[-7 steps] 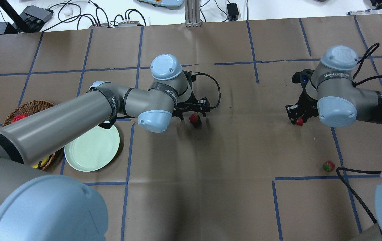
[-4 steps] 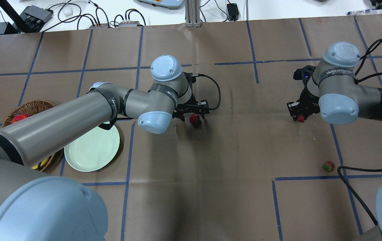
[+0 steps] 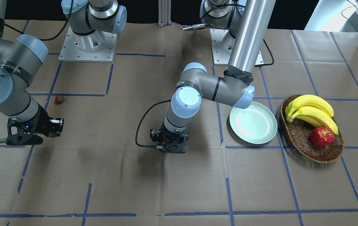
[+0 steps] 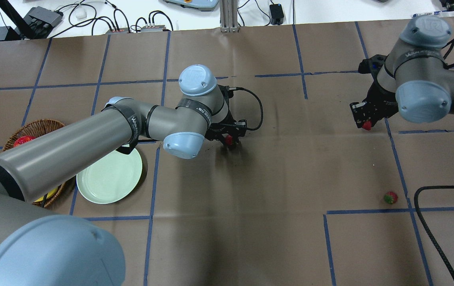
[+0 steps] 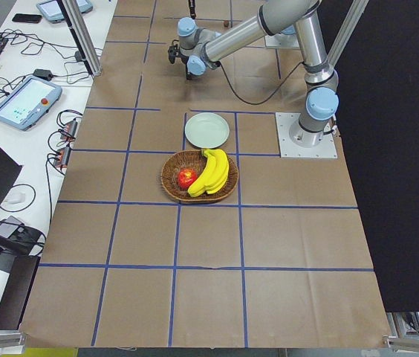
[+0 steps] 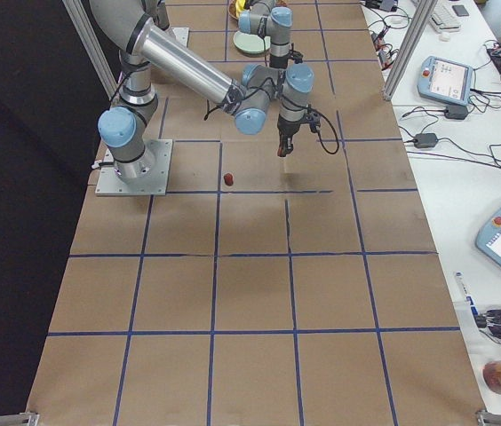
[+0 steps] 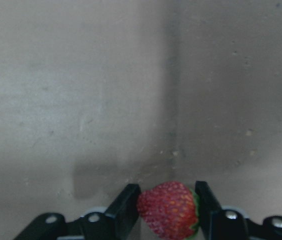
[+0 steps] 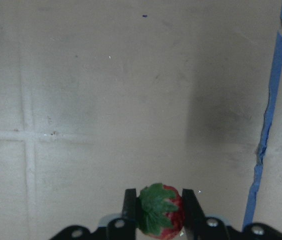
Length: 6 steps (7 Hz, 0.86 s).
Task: Collect all strawberries into plate
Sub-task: 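Close both grippers on their strawberries and lift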
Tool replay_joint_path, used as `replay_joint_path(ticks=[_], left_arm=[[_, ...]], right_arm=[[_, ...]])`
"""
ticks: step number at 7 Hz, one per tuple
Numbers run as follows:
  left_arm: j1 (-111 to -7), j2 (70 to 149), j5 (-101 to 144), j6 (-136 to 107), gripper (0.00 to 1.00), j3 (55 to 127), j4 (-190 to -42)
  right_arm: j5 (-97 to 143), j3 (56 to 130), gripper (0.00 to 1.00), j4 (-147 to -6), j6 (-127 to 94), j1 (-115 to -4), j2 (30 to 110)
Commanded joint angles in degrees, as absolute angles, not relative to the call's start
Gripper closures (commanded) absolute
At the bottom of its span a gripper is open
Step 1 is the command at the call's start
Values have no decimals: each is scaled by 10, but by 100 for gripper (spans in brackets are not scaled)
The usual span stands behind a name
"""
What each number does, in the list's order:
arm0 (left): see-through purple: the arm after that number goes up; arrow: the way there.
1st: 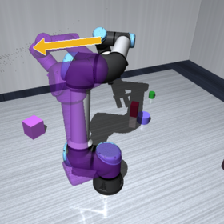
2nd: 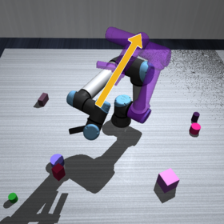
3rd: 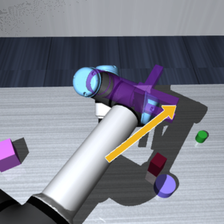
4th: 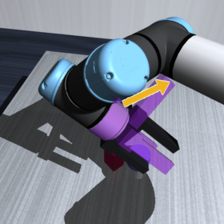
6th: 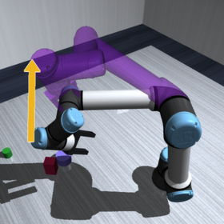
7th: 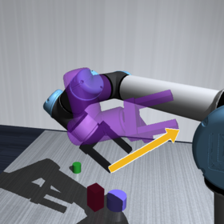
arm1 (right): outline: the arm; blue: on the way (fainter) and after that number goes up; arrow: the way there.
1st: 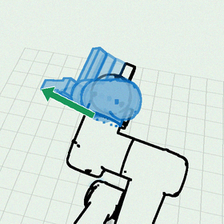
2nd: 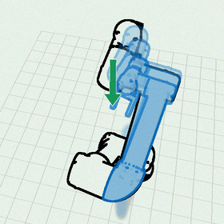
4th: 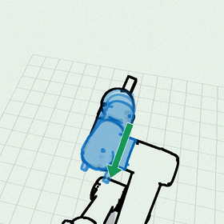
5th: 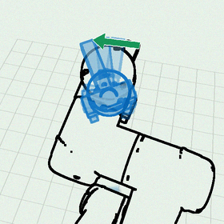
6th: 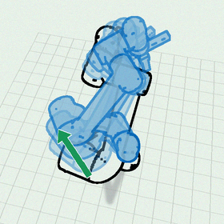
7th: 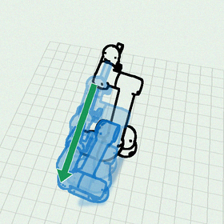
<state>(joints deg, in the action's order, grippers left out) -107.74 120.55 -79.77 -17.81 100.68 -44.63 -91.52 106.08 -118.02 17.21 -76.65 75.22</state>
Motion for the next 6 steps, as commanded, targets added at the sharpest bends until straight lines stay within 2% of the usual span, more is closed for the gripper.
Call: replay_joint_path(ticks=[1, 3, 6], left_arm=[[-1064, 1146, -804, -113, 100, 1016, -488], [-1031, 1077, -869, -1, 100, 1073, -519], [-885, 957, -890, 212, 100, 1228, -514]], right_arm=[[-913, 1052, 93, -1170, 171, -768, 756], [-912, 1052, 93, -1173, 130, -812, 755], [-877, 1046, 93, -1180, -33, -938, 747]])
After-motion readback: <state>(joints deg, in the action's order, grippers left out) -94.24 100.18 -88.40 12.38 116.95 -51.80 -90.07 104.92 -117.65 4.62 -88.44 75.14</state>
